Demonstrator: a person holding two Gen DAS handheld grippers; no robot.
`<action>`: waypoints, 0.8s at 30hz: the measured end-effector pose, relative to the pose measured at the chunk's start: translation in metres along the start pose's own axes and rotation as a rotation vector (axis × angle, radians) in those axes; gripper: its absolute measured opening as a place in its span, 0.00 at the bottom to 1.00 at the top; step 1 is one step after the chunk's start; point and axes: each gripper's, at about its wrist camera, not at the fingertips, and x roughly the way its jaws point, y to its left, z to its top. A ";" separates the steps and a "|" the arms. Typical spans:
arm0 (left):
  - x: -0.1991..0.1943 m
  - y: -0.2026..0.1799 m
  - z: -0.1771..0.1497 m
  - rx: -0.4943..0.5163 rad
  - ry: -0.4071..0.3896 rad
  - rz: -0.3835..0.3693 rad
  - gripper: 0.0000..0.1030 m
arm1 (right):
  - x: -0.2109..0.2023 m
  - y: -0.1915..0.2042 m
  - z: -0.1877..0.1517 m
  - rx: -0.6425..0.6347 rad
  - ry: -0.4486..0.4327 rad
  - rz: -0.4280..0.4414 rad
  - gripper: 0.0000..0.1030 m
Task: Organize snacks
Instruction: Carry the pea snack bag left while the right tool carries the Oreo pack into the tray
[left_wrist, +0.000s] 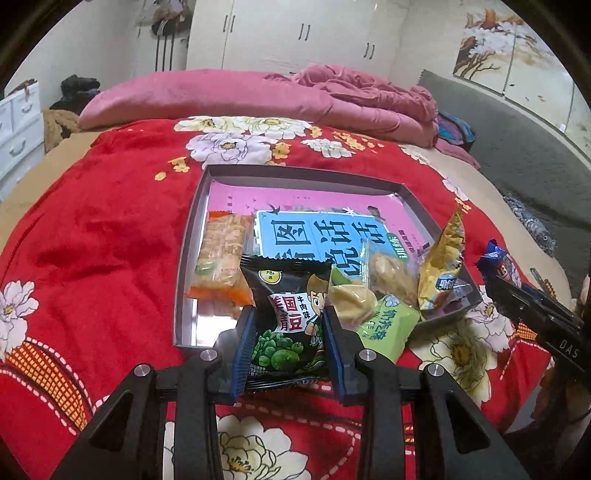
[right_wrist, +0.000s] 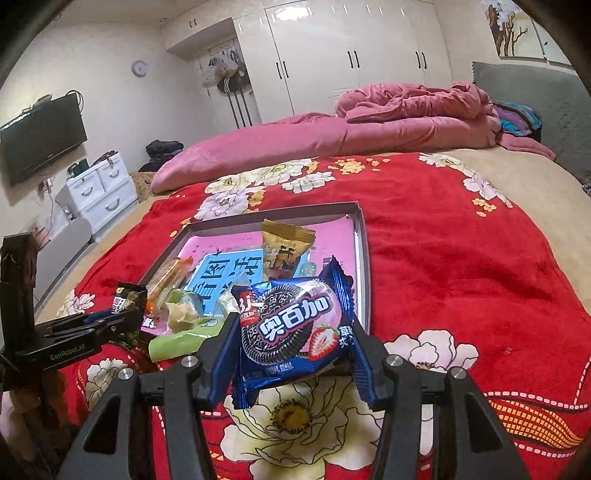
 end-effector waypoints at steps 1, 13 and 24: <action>0.001 0.000 0.001 0.000 -0.001 0.000 0.35 | 0.001 0.000 0.000 -0.001 0.000 -0.002 0.53; 0.010 0.004 0.004 -0.016 0.011 -0.008 0.35 | 0.015 -0.001 0.002 0.017 0.020 -0.011 0.53; 0.019 0.001 0.007 -0.030 0.023 -0.024 0.35 | 0.035 -0.006 0.005 0.052 0.041 -0.019 0.53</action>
